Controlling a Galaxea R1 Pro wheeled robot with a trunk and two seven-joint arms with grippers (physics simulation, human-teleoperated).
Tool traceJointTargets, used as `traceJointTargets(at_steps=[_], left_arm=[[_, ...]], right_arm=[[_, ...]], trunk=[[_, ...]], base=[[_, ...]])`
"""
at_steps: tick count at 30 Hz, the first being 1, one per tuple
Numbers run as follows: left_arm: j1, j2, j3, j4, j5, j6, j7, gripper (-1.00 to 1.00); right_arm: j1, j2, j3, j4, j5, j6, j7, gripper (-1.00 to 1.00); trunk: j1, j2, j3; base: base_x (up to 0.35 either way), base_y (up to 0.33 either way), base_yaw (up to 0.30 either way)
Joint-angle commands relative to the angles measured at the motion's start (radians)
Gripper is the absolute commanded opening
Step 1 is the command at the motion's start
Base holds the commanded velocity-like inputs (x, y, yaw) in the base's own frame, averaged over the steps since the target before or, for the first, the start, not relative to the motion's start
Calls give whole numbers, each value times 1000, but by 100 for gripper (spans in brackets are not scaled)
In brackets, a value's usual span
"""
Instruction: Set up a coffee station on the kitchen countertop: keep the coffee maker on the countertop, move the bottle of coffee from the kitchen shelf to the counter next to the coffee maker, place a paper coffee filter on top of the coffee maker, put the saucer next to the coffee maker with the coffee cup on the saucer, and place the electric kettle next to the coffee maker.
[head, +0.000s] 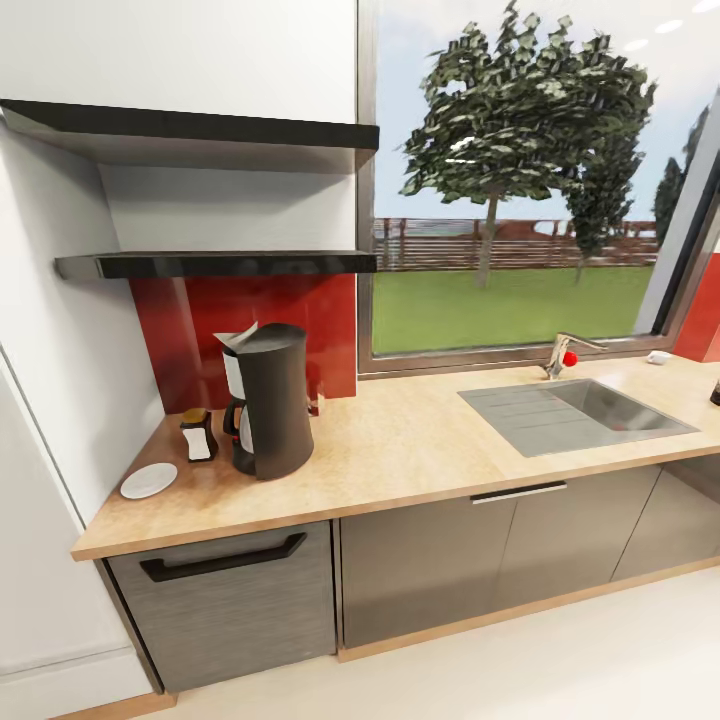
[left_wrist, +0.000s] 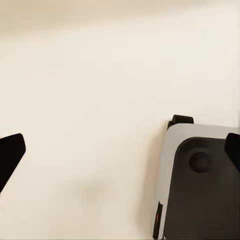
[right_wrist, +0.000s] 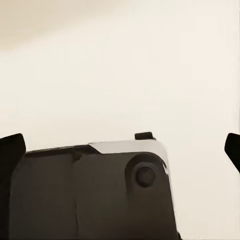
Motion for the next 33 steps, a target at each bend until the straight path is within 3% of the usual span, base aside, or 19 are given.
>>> traceJointTargets(at_steps=[1,5,8,9,11,14,16,19,22,27,33], left_arm=[[-1,1,-1,-5,10,-3,1,100],[-2,2,8,-17,15,-75,-1,100],[-7,0,13,-18,34,-112,-2,100],[-11,-1,15,-18,48,-122,-2,100],[-14,0,15,-14,84,-131,-2,100],[-15,0,14,-10,113,-134,-2,100],[-15,0,13,-9,121,-136,-2,100],[-15,1,11,-8,124,-137,-1,100],[-15,2,11,-8,125,-138,-1,100],[-15,2,12,-9,127,-140,-1,100],[-15,1,13,-8,129,-144,-1,100]], right_arm=[[0,0,-3,-28,-7,-3,2,100],[0,-1,-2,-174,-1,-3,4,100],[-1,4,0,-282,35,-2,8,100],[-1,9,3,-346,67,-1,10,100],[-3,29,43,-474,109,1,11,100],[-3,44,94,-556,119,1,14,100],[-3,52,154,-602,122,1,19,100],[-3,55,219,-621,122,0,21,100],[-3,57,242,-627,115,0,20,100],[-3,59,254,-628,76,0,18,100],[-3,59,256,-627,67,0,18,100]], trunk=[[0,-1,0],[0,-1,0],[0,-1,0],[0,-1,0],[0,-1,0],[0,-1,0],[0,-1,0],[0,-1,0],[0,-1,0],[0,-1,-1],[0,-1,-3]], base=[[0,0,0],[0,0,0],[0,0,0],[0,0,0],[0,0,0],[0,0,0],[0,0,0],[0,0,0],[0,0,0],[0,0,116],[0,0,257]])
